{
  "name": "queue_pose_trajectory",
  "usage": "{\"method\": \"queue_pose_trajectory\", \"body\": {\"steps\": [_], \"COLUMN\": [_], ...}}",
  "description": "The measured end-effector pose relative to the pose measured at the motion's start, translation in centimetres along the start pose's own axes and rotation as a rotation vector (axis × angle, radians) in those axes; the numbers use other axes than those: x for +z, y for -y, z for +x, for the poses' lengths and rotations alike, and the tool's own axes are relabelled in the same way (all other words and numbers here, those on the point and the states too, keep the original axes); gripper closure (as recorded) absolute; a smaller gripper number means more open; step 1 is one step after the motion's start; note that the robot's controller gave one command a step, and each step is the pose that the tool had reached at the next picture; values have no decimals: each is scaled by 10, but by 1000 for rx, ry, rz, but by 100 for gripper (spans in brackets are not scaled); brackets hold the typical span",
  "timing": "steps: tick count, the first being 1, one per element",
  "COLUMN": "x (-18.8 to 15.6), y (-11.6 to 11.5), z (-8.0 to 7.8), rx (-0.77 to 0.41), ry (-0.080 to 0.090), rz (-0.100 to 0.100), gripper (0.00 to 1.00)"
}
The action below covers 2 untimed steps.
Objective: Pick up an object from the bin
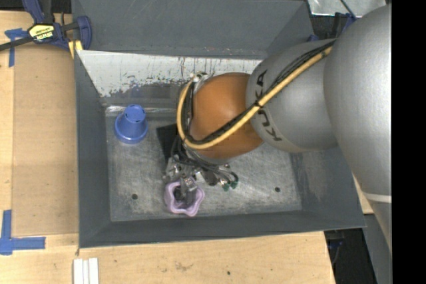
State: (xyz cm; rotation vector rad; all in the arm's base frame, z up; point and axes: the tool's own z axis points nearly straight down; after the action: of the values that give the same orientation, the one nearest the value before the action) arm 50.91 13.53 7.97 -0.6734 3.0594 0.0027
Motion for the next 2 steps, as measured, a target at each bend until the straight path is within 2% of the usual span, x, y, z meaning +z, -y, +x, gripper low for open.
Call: {"method": "queue_pose_trajectory", "body": {"steps": [2], "x": [-34], "y": [0], "z": [2], "rx": [1], "ry": [-14], "rz": [-2], "gripper": [100]}}
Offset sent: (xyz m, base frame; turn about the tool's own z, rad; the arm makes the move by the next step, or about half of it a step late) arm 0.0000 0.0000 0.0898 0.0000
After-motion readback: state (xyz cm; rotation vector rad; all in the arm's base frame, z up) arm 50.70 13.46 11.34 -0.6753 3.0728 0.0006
